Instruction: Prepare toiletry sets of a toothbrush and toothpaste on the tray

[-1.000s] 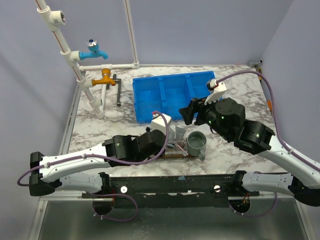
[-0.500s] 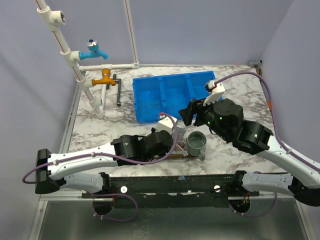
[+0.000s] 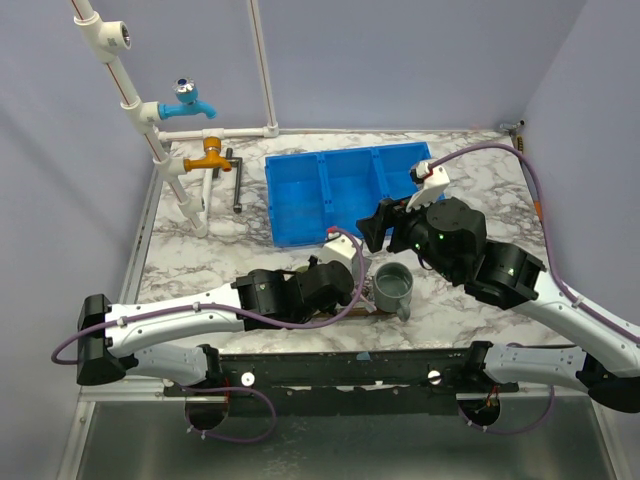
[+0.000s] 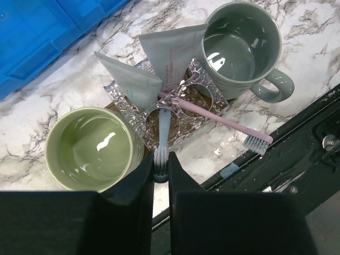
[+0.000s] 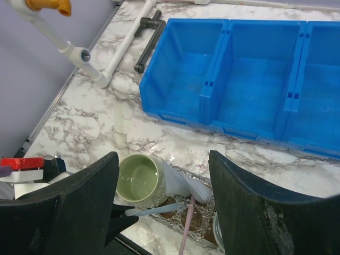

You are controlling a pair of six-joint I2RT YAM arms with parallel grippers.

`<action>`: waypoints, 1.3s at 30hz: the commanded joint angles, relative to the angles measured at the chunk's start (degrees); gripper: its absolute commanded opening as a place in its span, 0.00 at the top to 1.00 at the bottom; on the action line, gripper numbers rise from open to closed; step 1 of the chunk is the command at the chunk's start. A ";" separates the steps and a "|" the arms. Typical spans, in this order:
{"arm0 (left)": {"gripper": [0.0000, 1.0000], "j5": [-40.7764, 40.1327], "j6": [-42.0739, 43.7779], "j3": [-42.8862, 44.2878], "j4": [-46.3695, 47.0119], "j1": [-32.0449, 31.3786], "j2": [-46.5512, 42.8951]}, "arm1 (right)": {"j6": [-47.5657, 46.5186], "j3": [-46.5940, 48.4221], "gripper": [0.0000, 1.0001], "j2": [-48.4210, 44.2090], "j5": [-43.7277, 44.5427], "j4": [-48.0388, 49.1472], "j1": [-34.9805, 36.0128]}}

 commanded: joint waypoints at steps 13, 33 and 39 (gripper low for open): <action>0.77 0.10 1.22 1.64 1.31 -0.41 0.13 | 0.66 -1.56 0.28 -0.37 0.44 1.06 -0.14; 0.64 -0.39 6.68 8.25 -1.60 -0.59 -1.01 | -0.36 -0.89 0.27 -0.36 1.76 -1.26 -0.09; 0.54 3.72 10.83 11.24 -2.42 2.97 -0.75 | -2.98 0.00 0.25 1.90 6.00 -1.90 -0.24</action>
